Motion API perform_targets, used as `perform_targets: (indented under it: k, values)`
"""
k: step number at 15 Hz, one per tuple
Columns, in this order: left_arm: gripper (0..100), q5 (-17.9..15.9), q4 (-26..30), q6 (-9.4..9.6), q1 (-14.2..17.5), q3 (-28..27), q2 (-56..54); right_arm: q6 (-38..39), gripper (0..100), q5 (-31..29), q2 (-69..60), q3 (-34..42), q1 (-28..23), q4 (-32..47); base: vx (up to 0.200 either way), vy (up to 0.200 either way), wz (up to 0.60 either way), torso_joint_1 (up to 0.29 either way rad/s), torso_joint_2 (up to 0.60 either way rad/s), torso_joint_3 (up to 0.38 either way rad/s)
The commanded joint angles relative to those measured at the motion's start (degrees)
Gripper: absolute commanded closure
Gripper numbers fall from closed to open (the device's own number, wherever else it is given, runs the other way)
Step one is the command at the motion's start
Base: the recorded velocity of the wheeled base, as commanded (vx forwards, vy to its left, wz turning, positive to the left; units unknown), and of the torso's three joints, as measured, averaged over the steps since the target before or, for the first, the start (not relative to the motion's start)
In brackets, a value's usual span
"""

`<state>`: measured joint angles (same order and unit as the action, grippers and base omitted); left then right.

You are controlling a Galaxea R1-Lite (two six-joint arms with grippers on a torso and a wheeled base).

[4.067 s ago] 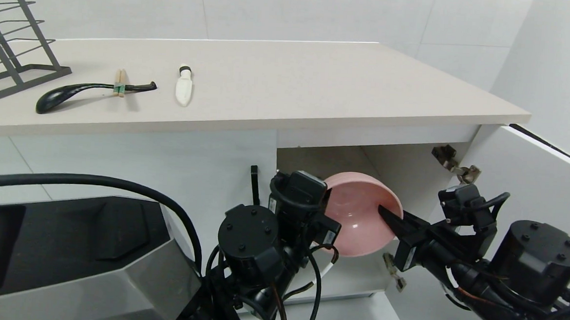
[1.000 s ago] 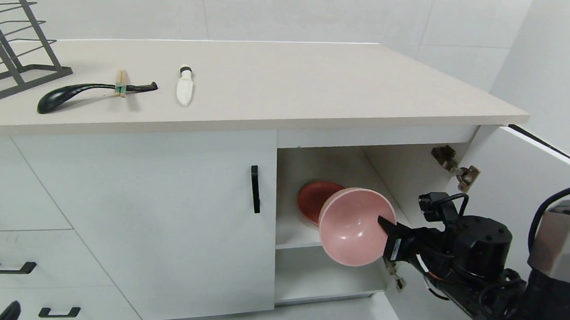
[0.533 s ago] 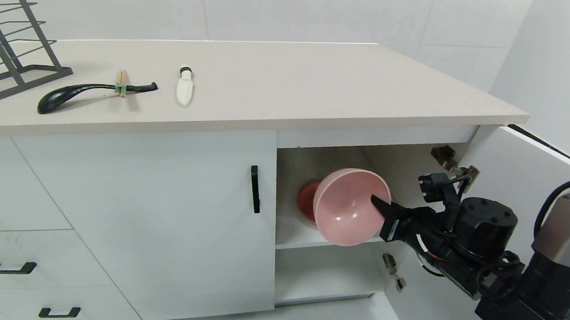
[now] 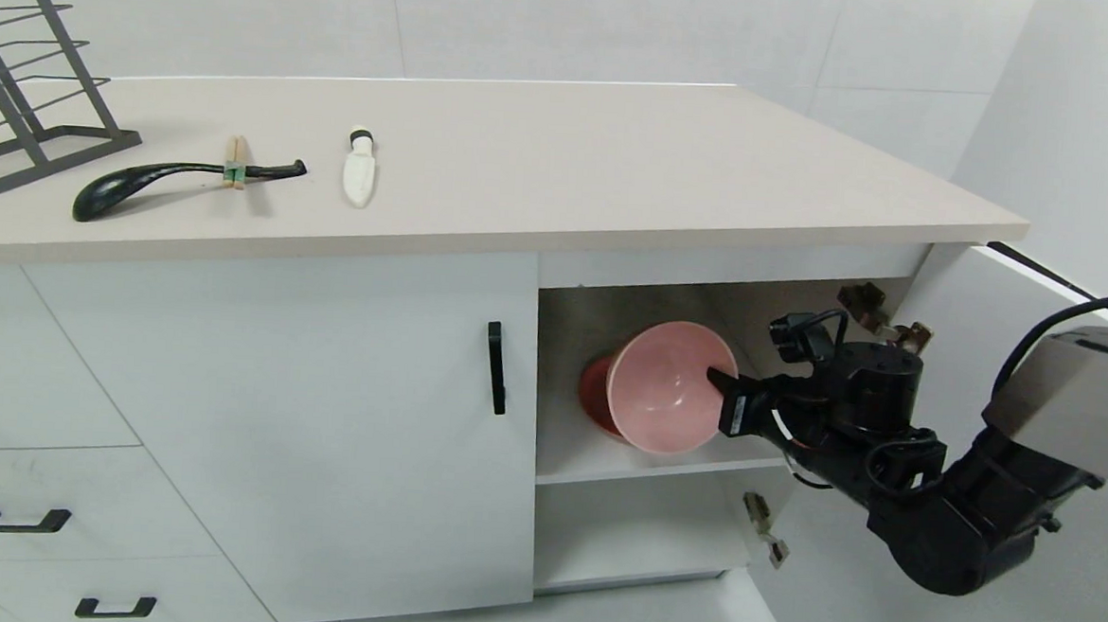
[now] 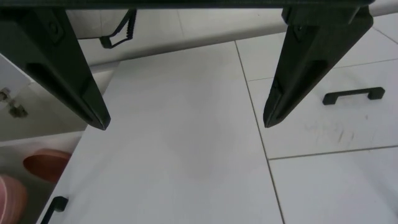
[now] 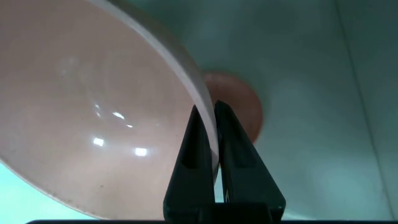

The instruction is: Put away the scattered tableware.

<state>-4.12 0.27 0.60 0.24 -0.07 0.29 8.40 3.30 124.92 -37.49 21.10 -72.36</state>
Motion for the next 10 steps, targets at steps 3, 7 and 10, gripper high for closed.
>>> perform_targets:
  k: [3, 7, 10]
  values:
    - [0, 0.08, 0.0, -0.07, 0.11, -0.01, 0.41, -1.02, 100, -0.05, 3.75, -4.35, -0.27, 0.91, 0.0, 0.0, 0.0, 0.0, 0.0, 0.0]
    - [0, 2.71, -0.09, -0.95, 0.11, 0.07, 0.32, -0.93, 100, -0.14, 6.3, -11.29, -0.18, 7.41, 0.0, 0.0, 0.0, 0.0, 0.0, 0.0]
    - [0, 3.86, -0.18, -2.36, 0.02, 0.07, 0.23, -1.02, 100, -0.14, 8.33, -14.28, -0.89, 9.96, 0.0, 0.0, 0.0, 0.0, 0.0, 0.0]
